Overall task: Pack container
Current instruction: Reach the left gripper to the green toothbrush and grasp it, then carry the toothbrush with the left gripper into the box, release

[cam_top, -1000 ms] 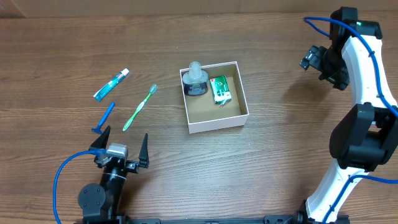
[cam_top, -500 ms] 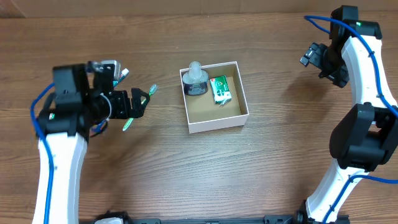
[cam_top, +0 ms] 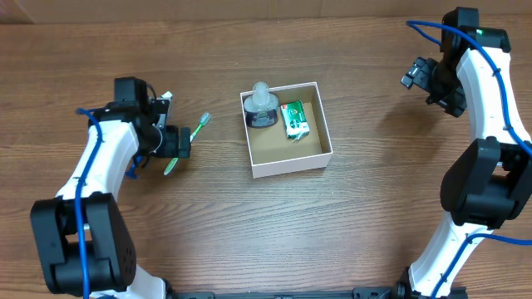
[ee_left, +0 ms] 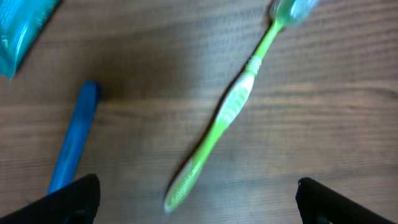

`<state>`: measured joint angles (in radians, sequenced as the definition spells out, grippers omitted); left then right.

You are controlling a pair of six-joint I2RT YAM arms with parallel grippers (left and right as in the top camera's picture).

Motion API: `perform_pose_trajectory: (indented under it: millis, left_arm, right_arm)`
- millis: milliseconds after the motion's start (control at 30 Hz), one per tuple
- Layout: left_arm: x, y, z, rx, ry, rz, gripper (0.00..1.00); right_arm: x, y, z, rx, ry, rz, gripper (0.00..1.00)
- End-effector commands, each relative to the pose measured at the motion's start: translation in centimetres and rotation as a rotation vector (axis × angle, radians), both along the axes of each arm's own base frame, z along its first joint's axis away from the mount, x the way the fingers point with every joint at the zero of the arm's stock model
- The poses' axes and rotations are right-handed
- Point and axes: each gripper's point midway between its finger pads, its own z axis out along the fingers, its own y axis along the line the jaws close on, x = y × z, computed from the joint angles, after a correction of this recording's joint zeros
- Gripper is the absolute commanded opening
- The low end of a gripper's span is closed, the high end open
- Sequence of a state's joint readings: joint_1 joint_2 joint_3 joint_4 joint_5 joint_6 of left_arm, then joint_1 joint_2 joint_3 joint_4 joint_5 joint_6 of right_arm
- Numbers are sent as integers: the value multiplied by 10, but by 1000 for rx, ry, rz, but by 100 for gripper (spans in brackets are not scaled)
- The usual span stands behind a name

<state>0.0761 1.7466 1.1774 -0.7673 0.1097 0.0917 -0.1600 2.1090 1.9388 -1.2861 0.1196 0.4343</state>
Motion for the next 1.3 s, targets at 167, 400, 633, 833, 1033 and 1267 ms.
perform_pose_trajectory:
  millis: [167, 400, 633, 833, 1033, 1267]
  left_arm:
    - [37, -39, -55, 222, -35, -310, 100]
    - [32, -40, -72, 211, 9, -274, 72]
    - [-13, -56, -78, 78, 181, -263, 30]
    - [-9, -57, -74, 57, 180, -164, 4]
    - [40, -72, 9, 4, 99, -174, 4]
    - [68, -104, 171, -63, -133, -403, 4]
  right_arm:
    - [1, -1, 5, -12, -15, -8, 100]
    - [1, -1, 5, -12, -15, -9, 100]
    - [1, -1, 5, -12, -15, -9, 100]
    - [1, -1, 5, -12, -15, -8, 100]
    - [1, -1, 5, -12, -15, -8, 100]
    - [1, -1, 5, -12, -15, -8, 100]
